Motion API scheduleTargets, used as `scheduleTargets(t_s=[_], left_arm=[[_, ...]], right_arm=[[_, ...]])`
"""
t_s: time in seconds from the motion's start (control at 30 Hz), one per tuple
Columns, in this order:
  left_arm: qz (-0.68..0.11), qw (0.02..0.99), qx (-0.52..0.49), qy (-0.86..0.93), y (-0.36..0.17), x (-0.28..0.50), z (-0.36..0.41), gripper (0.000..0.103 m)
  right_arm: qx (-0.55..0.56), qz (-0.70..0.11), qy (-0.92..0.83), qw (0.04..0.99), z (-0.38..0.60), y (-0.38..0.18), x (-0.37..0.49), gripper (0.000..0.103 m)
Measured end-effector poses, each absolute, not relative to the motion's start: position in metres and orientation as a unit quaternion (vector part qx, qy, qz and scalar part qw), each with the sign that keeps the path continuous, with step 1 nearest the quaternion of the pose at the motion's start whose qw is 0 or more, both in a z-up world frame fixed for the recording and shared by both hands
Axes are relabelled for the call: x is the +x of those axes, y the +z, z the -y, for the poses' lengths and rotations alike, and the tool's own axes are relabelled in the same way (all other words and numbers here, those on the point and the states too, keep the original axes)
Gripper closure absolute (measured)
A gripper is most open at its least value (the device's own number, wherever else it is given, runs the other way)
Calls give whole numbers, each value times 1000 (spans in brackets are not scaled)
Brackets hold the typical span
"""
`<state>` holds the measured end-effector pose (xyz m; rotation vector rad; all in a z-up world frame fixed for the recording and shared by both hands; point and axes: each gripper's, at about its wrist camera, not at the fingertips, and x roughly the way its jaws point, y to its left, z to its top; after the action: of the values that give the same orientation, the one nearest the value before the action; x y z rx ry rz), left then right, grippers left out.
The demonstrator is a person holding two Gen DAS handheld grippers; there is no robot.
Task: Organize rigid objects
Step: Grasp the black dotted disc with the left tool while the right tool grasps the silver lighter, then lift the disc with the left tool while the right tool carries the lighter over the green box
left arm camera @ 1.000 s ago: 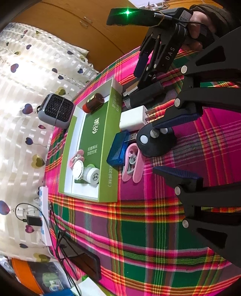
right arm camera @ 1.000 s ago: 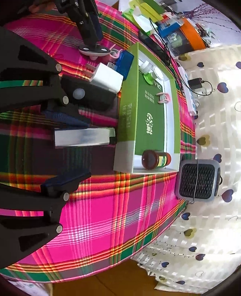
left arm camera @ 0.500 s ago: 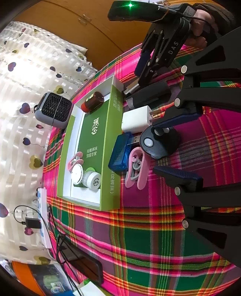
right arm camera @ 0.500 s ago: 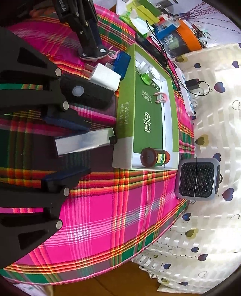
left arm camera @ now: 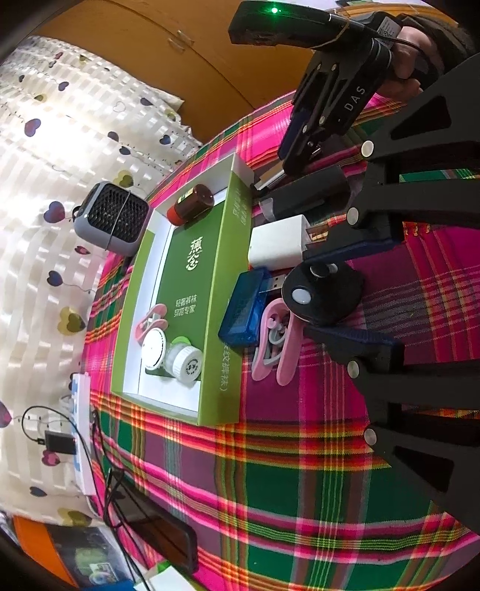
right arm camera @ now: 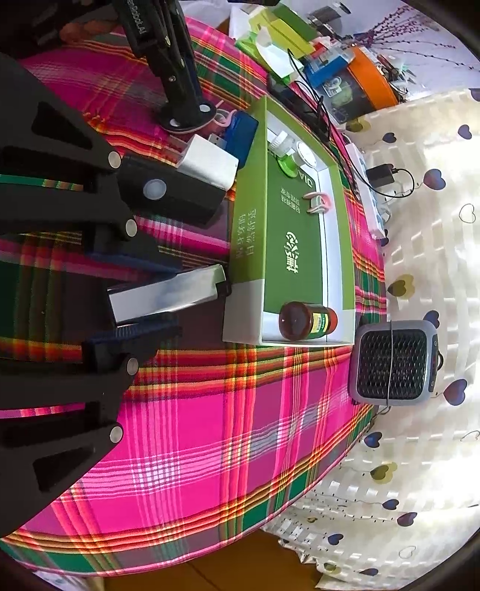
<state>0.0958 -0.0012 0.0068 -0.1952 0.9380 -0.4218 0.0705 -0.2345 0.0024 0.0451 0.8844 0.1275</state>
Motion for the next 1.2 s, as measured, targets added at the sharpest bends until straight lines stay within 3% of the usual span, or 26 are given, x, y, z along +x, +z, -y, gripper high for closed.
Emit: scheduleTargets(t_s=[1.2], left_arm=[[-438, 871, -93, -201, 14, 93, -2, 72]], right_arm=[[14, -422, 68, 904, 231, 5, 65, 79]])
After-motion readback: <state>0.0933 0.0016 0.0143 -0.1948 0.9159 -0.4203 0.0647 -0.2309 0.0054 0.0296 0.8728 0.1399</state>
